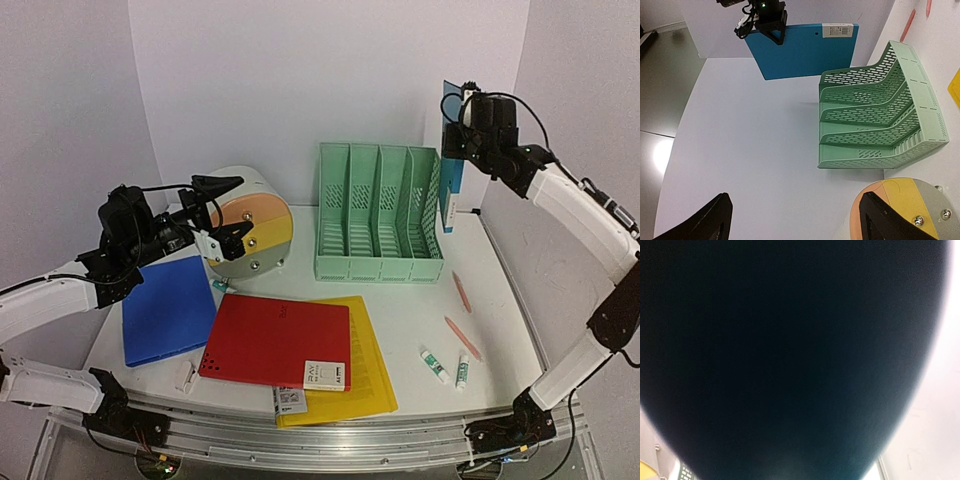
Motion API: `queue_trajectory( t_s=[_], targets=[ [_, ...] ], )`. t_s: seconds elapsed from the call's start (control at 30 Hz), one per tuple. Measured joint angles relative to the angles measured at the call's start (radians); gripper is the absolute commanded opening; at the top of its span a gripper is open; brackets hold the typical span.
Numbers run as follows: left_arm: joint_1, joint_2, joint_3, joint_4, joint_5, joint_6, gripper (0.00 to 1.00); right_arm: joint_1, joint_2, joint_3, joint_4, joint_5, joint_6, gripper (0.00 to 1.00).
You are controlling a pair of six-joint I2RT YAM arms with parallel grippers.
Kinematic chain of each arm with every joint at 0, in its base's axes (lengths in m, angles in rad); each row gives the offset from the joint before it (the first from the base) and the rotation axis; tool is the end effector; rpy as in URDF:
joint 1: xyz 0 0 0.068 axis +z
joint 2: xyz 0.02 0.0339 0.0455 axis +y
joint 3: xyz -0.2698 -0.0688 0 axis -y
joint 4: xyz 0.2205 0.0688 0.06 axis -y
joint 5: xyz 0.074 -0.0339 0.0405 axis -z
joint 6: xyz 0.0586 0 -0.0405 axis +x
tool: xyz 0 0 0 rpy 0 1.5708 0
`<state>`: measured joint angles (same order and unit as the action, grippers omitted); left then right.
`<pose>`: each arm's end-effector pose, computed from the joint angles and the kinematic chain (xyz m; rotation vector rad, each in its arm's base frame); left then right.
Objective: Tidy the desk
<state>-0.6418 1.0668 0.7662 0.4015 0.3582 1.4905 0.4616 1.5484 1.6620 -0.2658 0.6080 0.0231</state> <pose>0.1850 -0.1639 0.3548 1.4210 0.4504 0.4247 0.3255 0.1245 0.4493 0.0743 1.6965 -0.1616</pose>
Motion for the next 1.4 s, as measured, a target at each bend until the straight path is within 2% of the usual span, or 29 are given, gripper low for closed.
queue_trajectory(
  t_s=[0.33,0.5,0.6,0.73,1.07,1.4],
  targets=[
    [0.000,0.005,0.000,0.010,-0.026,-0.008,0.88,-0.005,-0.013,-0.014,-0.005,0.058,0.031,0.00],
    [0.000,0.031,0.000,0.032,-0.030,-0.023,0.88,0.006,-0.017,0.096,-0.040,0.062,-0.043,0.00],
    [0.000,0.043,0.000,0.037,-0.031,-0.026,0.88,0.023,-0.017,0.180,-0.018,0.065,-0.084,0.00],
    [0.000,0.045,0.000,0.037,-0.032,-0.026,0.88,0.048,-0.024,0.205,0.036,0.068,-0.105,0.00],
    [0.000,0.045,0.000,0.038,-0.046,-0.027,0.88,0.052,0.002,0.041,0.077,0.089,-0.081,0.00],
    [0.000,0.045,0.000,0.053,-0.049,-0.028,0.88,0.025,0.087,-0.079,0.217,-0.039,-0.065,0.00]
  ],
)
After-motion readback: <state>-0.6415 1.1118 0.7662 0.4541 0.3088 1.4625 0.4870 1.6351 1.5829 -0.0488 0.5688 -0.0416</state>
